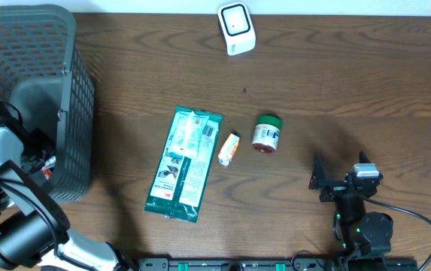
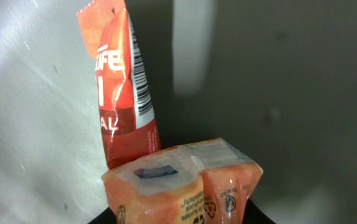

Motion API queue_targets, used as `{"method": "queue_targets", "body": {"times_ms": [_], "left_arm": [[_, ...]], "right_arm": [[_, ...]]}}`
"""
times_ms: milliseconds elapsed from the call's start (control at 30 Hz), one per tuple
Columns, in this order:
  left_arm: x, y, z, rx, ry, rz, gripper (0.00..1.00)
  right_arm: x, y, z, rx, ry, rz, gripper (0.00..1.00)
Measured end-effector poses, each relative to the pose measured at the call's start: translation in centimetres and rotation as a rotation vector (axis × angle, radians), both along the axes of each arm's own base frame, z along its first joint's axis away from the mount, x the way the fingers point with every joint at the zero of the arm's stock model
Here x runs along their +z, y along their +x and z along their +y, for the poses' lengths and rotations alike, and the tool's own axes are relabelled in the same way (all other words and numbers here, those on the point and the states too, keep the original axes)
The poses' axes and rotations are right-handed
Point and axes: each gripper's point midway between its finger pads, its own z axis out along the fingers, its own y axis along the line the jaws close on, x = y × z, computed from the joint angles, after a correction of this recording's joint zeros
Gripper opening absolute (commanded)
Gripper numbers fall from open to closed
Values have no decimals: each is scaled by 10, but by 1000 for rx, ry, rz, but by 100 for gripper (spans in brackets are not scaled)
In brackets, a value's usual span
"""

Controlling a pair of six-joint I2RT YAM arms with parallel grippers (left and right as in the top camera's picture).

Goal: Scan the item barcode
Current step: 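Lift both items out and drop them onto the wipes packet area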

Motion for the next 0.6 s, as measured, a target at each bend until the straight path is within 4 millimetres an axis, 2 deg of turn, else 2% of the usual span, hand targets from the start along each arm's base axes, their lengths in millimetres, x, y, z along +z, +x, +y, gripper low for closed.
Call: {"method": "queue_targets", "body": {"times_ms": [100, 167, 200, 267, 367, 400, 433, 500, 567, 600], "left_arm": [[8, -2, -6, -5, -16, -9, 33], [25, 1, -5, -6, 8, -48, 38], [41, 4, -3, -3, 31, -84, 38], [86, 13, 2, -6, 100, -195, 38], [175, 24, -1, -31, 217, -425, 38], [213, 25, -8, -48, 257, -532, 38], [241, 24, -15, -62, 280, -607, 38], [295, 17, -43, -121, 299, -775, 38], [327, 8, -77, -200, 276, -890, 38], [337, 4, -96, -245, 251, -927, 38]], "right_arm": [[0, 0, 0, 0, 0, 0, 99], [0, 0, 0, 0, 0, 0, 99], [0, 0, 0, 0, 0, 0, 99], [0, 0, 0, 0, 0, -1, 99], [0, 0, 0, 0, 0, 0, 99], [0, 0, 0, 0, 0, 0, 99], [0, 0, 0, 0, 0, 0, 99], [0, 0, 0, 0, 0, 0, 99], [0, 0, 0, 0, 0, 0, 99], [0, 0, 0, 0, 0, 0, 99]]}}
